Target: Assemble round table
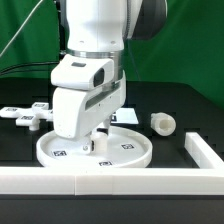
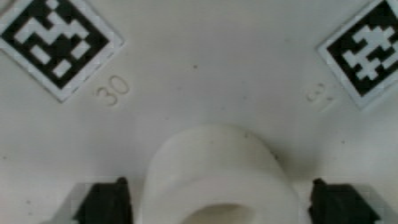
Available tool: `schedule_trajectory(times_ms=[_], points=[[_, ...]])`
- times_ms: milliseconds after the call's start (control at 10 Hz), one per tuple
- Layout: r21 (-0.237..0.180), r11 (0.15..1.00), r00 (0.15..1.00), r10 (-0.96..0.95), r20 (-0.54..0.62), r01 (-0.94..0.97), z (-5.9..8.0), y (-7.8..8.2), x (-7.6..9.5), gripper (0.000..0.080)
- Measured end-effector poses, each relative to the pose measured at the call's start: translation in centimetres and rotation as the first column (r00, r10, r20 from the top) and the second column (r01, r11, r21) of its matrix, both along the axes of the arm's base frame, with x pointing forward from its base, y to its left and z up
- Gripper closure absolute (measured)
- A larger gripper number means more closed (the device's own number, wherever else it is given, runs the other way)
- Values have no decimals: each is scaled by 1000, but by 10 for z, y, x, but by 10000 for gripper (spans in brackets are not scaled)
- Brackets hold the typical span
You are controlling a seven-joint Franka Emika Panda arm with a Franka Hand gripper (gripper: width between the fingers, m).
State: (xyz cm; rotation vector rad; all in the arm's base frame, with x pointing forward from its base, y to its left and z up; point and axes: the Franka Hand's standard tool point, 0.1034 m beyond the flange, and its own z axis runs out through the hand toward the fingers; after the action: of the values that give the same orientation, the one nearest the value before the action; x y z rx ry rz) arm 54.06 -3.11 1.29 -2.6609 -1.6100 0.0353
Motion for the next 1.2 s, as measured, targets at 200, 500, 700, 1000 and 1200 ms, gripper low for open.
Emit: schedule_trajectory(times_ms=[200, 500, 700, 1000, 1200], points=[[0, 1000, 1000, 0, 0, 0, 0, 0, 0, 394], [0, 1000, 1000, 0, 0, 0, 0, 0, 0, 394], [0, 1000, 1000, 0, 0, 0, 0, 0, 0, 394], [6, 1000, 1000, 26, -7, -26, 0, 19, 7, 393], [13, 999, 999, 44, 7, -44, 0, 35, 17, 393]])
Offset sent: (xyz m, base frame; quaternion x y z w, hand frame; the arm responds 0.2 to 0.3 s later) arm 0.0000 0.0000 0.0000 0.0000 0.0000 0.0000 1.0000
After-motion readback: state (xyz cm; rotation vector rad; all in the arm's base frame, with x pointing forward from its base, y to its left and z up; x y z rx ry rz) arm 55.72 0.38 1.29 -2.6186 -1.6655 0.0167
